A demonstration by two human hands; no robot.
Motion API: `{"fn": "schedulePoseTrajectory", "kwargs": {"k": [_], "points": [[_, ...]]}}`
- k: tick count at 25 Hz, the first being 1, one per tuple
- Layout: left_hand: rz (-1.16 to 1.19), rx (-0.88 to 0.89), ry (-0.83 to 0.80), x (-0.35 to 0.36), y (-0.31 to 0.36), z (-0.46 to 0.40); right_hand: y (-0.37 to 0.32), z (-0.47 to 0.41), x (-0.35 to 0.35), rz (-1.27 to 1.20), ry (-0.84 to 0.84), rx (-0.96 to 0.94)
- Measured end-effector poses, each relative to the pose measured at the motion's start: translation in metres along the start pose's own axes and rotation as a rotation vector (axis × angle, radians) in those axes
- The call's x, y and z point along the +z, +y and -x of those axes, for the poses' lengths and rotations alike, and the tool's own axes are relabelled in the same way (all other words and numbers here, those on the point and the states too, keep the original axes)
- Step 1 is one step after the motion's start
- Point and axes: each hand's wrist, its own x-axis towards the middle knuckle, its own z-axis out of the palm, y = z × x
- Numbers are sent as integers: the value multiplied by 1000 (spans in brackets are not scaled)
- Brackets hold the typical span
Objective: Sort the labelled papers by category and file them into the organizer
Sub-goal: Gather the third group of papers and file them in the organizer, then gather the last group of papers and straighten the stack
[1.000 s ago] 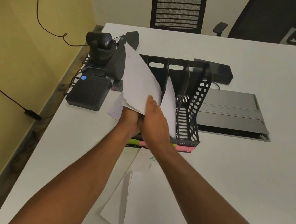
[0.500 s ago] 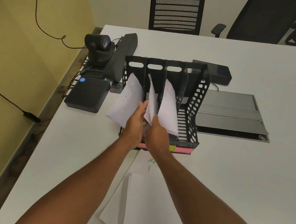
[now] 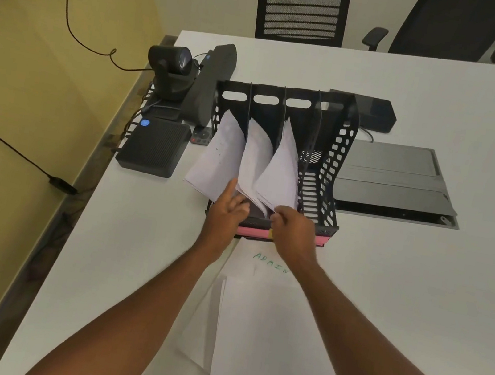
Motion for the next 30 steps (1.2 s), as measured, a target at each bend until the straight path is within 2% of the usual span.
{"fn": "schedulePoseTrajectory", "kwargs": {"k": [3,5,8,10,14,16,18,20,22,24,27,28,30], "points": [[-105,-21,125,-16,-38,27,76,31,-20,-165,-12,254],[-365,-138,231,-27,-85,59,133,56,-33,-131,-10,446],[-723,-452,100,-31,-149,110,187,111,-45,152,-116,665],[-774,-518,46,-26,-172,138,203,145,-41,208,-162,751],[-656,-489,90,-19,-179,152,213,174,-13,142,-193,670],[-582,-506,165,-22,-178,151,203,175,-12,25,-161,669],[-409,-540,266,-27,-175,152,194,176,-18,-125,-27,704],[-232,-579,374,-33,-170,153,186,183,-26,-156,185,751],[-110,-637,466,-39,-172,155,175,195,-28,-250,293,900],[-30,-682,500,-38,-175,161,165,209,-20,-531,217,1051],[80,-717,433,-24,-175,174,145,222,-4,-933,-111,1075],[111,-721,381,-17,-173,181,142,223,4,-1009,-155,1046],[153,-733,251,1,-171,197,141,217,16,-1051,-109,1019]]}}
